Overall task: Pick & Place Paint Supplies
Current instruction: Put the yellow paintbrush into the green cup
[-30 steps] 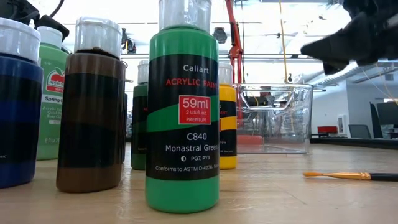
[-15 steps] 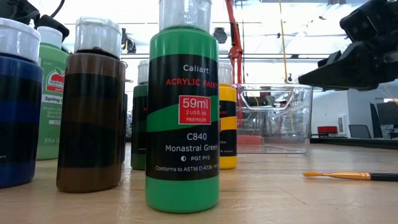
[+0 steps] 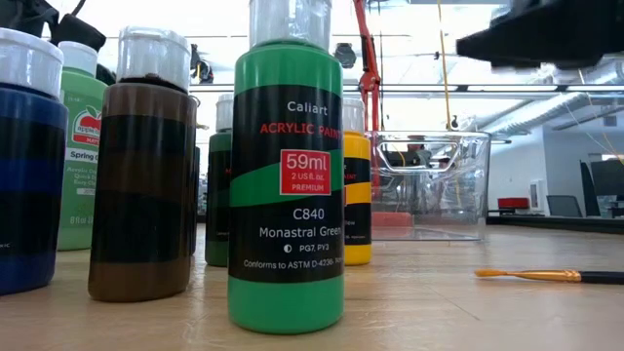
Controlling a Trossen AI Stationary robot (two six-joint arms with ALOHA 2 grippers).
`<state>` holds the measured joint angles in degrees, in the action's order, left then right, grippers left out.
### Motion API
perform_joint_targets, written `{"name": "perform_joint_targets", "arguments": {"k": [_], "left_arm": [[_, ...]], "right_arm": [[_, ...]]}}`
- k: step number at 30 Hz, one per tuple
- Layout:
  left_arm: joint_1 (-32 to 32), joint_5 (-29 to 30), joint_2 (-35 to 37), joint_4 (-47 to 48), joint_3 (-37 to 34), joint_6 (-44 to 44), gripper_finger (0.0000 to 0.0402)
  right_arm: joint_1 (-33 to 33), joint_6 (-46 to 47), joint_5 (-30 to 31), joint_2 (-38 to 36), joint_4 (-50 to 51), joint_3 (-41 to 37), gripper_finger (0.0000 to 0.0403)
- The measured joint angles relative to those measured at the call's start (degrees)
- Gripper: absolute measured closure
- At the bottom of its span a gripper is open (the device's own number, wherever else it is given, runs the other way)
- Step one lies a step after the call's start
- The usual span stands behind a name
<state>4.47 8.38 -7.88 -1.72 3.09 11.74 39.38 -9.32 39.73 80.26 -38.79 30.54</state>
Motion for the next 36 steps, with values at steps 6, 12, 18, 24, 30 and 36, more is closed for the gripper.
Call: {"name": "perform_joint_targets", "arguments": {"k": [6,12,18,24,30,36], "left_arm": [[0.0,0.2,0.0,-1.2,0.0,2.1,0.0376],[0.0,0.2,0.0,-1.5,0.0,2.1,0.0376],[0.0,0.1,0.0,-1.5,0.0,0.9,0.0376],[0.0,0.2,0.0,-1.4,0.0,0.6,0.0376],[0.0,0.2,0.0,-0.5,0.0,1.2,0.0376],[0.0,0.2,0.0,-0.6,0.0,1.3,0.0376]], "right_arm": [[3.5,37.0,0.1,4.7,62.2,30.1,0.0354],[5.9,55.8,-17.2,15.8,89.2,46.7,0.0359],[6.9,62.6,-26.9,21.8,96.4,49.6,0.0365],[5.7,64.7,-32.8,26.1,95.9,49.6,0.0307],[4.7,65.6,-37.1,27.8,95.2,49.5,0.0241],[4.9,68.0,-38.7,27.8,95.4,46.7,0.0227]]}}
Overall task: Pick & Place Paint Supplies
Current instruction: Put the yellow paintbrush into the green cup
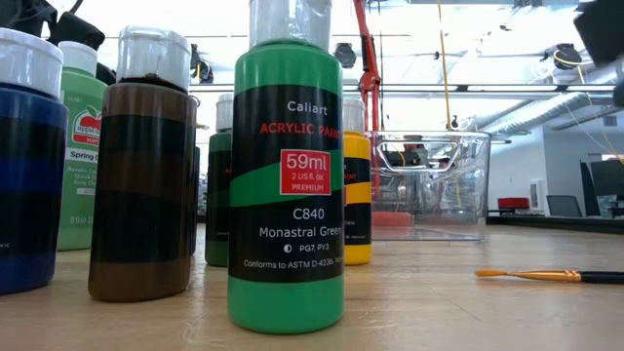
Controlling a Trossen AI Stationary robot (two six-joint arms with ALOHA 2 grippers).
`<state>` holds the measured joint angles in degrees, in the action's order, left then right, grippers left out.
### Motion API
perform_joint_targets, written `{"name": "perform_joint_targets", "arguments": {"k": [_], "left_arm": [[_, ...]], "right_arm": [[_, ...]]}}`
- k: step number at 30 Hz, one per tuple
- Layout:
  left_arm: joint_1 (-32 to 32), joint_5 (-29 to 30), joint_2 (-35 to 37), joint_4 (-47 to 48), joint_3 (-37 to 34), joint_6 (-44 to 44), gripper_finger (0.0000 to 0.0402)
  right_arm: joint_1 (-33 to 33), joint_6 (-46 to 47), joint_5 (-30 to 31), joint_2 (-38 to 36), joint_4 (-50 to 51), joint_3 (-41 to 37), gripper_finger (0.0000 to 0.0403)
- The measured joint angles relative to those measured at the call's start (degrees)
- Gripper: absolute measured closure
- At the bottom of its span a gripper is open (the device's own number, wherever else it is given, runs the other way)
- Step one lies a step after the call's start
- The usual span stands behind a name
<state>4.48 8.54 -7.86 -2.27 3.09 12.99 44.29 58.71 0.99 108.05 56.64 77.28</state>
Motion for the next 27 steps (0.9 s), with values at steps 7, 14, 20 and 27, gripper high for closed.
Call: {"name": "perform_joint_targets", "arguments": {"k": [7,14,20,27], "left_arm": [[0.0,0.0,0.0,-0.1,0.0,0.0,0.0376],[0.0,0.1,0.0,-0.1,0.0,0.0,0.0376],[0.0,0.3,0.0,-0.1,0.0,0.1,0.0376],[0.0,0.5,0.0,-0.1,0.0,0.4,0.0376]], "right_arm": [[1.3,1.5,-1.5,-0.3,-7.4,-7.5,0.0242],[1.3,0.5,-1.4,-0.4,-11.7,-10.6,0.0245],[1.1,-2.3,-0.5,-0.3,-11.9,-10.7,0.0245],[1.3,-11.4,1.7,-0.3,-13.4,-10.8,0.025]]}}
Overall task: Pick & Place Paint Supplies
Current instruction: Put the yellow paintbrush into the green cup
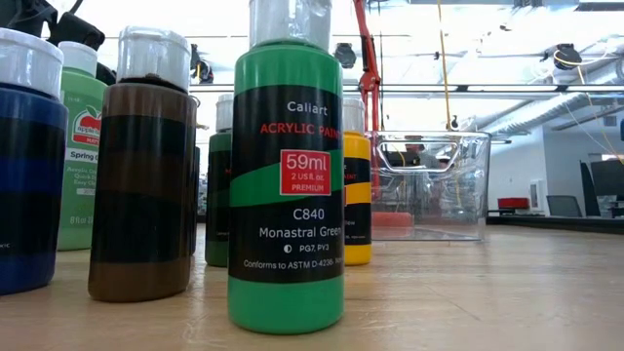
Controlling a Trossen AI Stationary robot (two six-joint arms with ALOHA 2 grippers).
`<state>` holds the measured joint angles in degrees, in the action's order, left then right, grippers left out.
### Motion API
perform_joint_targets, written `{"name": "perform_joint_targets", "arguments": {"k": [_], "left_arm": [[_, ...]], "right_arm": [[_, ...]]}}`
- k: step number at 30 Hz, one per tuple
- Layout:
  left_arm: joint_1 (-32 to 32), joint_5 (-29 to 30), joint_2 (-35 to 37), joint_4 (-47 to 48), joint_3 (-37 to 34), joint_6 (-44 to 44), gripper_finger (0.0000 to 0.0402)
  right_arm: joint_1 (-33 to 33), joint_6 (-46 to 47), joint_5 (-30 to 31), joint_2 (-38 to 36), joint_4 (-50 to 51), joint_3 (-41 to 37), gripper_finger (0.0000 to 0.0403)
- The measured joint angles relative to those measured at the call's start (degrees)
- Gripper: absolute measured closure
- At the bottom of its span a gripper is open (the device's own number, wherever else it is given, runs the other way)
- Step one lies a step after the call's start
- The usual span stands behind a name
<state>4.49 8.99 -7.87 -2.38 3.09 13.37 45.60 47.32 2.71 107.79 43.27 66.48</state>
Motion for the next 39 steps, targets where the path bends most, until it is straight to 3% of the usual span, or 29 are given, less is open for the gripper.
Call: {"name": "perform_joint_targets", "arguments": {"k": [10,17,23,29,33,39], "left_arm": [[0.0,0.0,0.0,0.1,0.0,0.2,0.0376],[0.0,0.0,0.0,0.0,0.0,-0.2,0.0376],[0.0,0.0,0.0,-1.0,0.0,-1.5,0.0376],[0.0,0.0,0.0,-0.8,0.0,-1.9,0.0376],[0.0,0.0,0.0,-0.8,0.0,-1.7,0.0376],[0.0,0.0,0.0,-0.8,0.0,-1.8,0.0376]], "right_arm": [[0.0,-6.2,0.0,-0.2,-4.9,-3.4,0.0328],[-0.2,-0.8,-1.4,-0.5,-7.3,-9.1,0.0392],[-0.2,-1.1,0.1,-1.2,-7.0,-8.7,0.0398],[0.8,-5.6,7.7,-4.8,-5.4,-3.7,0.0402],[0.4,-9.7,16.6,-7.9,-4.5,-1.4,0.0402],[0.7,-13.7,20.2,-11.6,-5.7,-0.4,0.0402]]}}
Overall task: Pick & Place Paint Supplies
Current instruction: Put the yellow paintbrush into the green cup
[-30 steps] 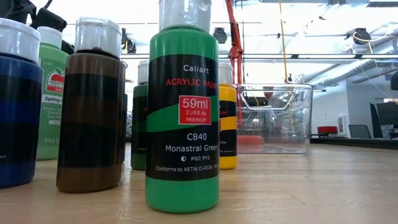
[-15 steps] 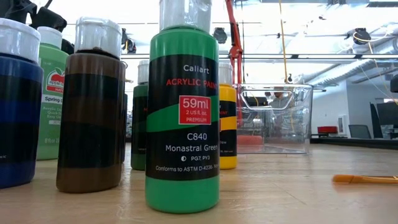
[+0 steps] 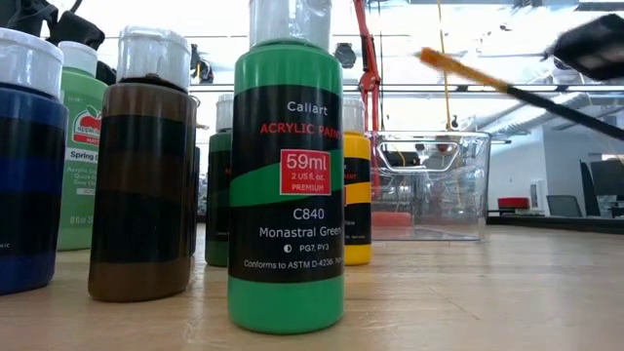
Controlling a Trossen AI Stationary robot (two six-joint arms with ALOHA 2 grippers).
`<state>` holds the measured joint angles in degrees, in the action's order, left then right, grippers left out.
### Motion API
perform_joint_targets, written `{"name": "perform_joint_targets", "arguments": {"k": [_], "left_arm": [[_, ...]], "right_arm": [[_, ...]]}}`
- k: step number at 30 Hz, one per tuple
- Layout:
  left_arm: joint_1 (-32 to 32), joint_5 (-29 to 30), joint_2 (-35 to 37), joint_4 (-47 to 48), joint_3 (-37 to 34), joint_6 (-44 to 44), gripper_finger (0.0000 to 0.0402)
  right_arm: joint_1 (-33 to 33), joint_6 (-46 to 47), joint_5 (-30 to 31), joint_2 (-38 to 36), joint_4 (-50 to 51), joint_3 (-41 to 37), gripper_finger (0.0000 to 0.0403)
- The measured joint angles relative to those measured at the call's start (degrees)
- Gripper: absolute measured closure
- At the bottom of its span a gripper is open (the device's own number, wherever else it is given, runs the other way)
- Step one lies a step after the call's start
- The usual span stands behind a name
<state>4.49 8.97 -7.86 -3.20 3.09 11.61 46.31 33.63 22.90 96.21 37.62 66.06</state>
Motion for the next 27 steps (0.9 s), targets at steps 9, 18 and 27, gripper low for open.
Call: {"name": "perform_joint_targets", "arguments": {"k": [9,18,27], "left_arm": [[0.0,0.0,0.0,0.0,0.0,0.1,0.0376],[0.0,0.0,0.0,-0.7,0.0,0.2,0.0376],[0.0,0.0,0.0,0.3,0.0,0.0,0.0376]], "right_arm": [[-0.8,-9.9,11.4,-5.2,-5.8,0.2,0.0402],[-10.9,-46.9,23.0,-9.9,-26.1,7.9,0.0402],[-27.4,-78.7,44.6,-0.7,-18.0,26.5,0.0403]]}}
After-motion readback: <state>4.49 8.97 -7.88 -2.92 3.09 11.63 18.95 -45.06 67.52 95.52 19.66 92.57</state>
